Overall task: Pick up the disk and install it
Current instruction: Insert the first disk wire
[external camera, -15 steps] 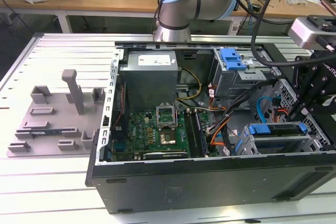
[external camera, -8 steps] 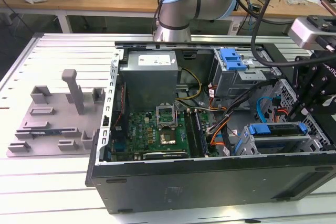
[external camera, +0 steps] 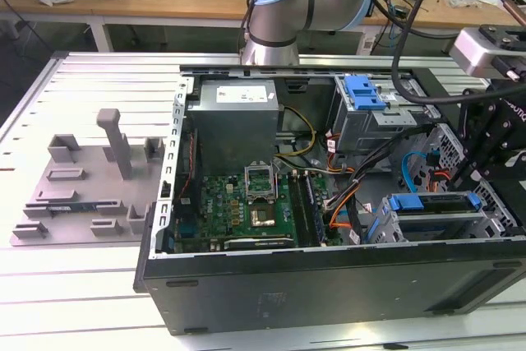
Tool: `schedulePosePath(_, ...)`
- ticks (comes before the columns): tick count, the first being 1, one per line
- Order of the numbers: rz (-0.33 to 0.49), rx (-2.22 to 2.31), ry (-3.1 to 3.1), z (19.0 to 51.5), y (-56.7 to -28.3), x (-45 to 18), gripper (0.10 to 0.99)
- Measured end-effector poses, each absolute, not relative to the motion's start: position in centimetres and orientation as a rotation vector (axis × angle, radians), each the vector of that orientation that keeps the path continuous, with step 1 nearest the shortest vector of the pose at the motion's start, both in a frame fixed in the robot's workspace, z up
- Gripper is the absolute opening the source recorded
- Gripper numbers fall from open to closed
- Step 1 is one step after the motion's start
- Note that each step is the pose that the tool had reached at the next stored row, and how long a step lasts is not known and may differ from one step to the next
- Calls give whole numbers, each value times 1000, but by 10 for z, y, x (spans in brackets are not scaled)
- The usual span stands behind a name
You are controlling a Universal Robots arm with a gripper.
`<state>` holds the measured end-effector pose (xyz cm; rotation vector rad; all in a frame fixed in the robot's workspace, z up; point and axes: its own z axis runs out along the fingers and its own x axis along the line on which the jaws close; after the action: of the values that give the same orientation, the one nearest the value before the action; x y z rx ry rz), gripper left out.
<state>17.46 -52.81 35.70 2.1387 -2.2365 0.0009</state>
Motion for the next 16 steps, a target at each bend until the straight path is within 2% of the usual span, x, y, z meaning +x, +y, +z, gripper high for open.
schedulePosePath(16,2,2138,-2236,352,-528,175,165)
